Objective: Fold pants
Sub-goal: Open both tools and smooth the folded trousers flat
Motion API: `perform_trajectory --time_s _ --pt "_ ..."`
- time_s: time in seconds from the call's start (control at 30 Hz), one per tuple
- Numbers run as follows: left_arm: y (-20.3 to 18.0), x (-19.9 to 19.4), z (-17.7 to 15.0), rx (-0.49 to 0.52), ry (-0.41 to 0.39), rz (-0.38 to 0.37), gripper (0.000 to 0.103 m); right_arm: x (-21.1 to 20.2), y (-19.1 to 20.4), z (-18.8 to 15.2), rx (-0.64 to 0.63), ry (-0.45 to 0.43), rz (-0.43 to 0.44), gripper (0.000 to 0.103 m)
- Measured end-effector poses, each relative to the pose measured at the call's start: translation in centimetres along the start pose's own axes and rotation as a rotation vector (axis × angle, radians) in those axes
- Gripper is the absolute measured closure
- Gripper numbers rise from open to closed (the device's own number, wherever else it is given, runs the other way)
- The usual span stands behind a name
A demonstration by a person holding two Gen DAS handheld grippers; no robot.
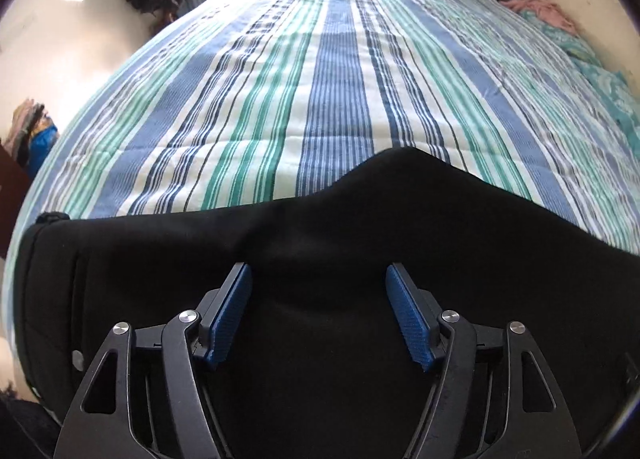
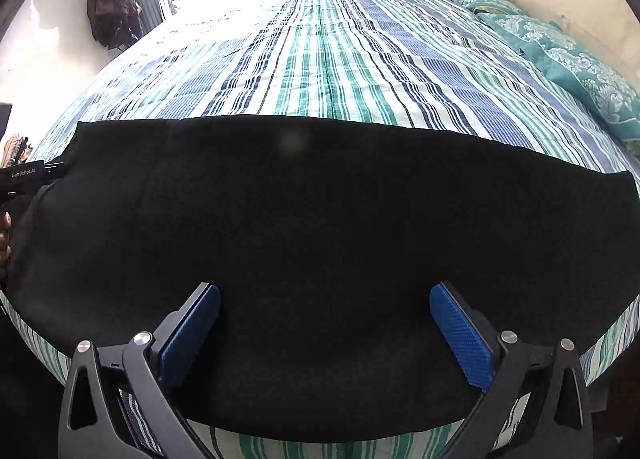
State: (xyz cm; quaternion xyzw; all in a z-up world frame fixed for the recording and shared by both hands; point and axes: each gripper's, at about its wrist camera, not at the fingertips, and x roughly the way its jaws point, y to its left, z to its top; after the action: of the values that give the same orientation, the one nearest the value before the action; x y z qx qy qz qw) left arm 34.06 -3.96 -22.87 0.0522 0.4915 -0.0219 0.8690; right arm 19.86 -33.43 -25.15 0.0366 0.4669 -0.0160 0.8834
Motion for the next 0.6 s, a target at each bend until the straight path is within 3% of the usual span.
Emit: perform_trajectory --time_s 0.1,0.17,0.27,0.37,0.4,0.6 --pt "-0.3 -3.5 -1.4 0.051 -0.034 -0.025 0.031 0.0 -0.2 0.1 -0.006 -0.001 0.008 0.0" --pt "0.3 -6.4 -3.1 0.045 -0.068 -0.076 0.02 0.1 -0.2 0.2 -0.009 0.001 0.008 0.0" --pt "0.5 -7.6 -6.0 0.061 -0.065 -0.14 0.012 0.1 -0.1 0.3 -0.009 0.003 0.005 0.0" --pt "-0.4 -6.2 -9.3 0.182 0.012 -0.069 0.012 0.2 -0.1 0.4 -0.007 0.004 0.003 0.0" --pt "-0.3 -6.2 -9.9 0.193 0.0 -0.062 0.012 0.2 -0.1 0.4 -0.007 0.003 0.002 0.0" --pt "0.7 -6.6 -9.7 0.153 0.033 -0.065 0.011 0.2 -0.1 0.3 -0.009 -0.001 0.001 0.0"
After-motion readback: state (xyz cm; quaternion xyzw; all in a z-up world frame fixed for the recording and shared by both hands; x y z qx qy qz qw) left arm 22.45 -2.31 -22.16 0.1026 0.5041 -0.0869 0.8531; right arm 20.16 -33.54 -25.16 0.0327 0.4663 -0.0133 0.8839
